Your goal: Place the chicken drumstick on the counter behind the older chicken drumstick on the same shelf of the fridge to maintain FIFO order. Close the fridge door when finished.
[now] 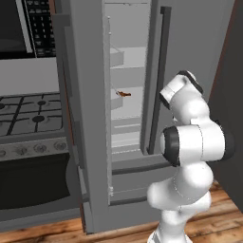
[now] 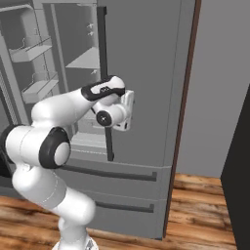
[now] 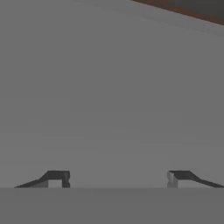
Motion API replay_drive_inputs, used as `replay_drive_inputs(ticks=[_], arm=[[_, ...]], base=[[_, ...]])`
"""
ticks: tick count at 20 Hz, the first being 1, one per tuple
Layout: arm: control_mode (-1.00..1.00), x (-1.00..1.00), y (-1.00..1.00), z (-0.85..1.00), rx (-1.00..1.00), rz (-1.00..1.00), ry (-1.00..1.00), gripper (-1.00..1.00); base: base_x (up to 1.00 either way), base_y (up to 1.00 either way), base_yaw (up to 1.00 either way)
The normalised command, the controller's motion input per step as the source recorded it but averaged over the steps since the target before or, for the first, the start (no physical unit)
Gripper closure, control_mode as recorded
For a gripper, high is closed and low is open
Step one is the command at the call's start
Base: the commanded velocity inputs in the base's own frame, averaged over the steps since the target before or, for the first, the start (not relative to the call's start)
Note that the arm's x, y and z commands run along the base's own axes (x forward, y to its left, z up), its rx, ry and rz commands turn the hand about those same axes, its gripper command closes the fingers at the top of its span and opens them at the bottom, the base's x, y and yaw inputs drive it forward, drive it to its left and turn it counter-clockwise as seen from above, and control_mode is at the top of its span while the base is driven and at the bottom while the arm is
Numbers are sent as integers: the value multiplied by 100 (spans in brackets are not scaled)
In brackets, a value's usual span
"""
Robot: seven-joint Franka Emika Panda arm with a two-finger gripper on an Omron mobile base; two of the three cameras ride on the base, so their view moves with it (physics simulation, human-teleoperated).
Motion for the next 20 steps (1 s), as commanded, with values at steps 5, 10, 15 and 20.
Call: replay_drive_inputs(ticks=[5,10,15,20], arm=[[-100,-30,0,54,0,0,5,-100],[-100,-36,0,66,0,0,4,-100],[-100,-87,0,73,0,0,0,-100],[-100,-99,0,96,0,0,0,-100]], base=[[0,0,0],[0,0,0],[0,0,0],[0,0,0]])
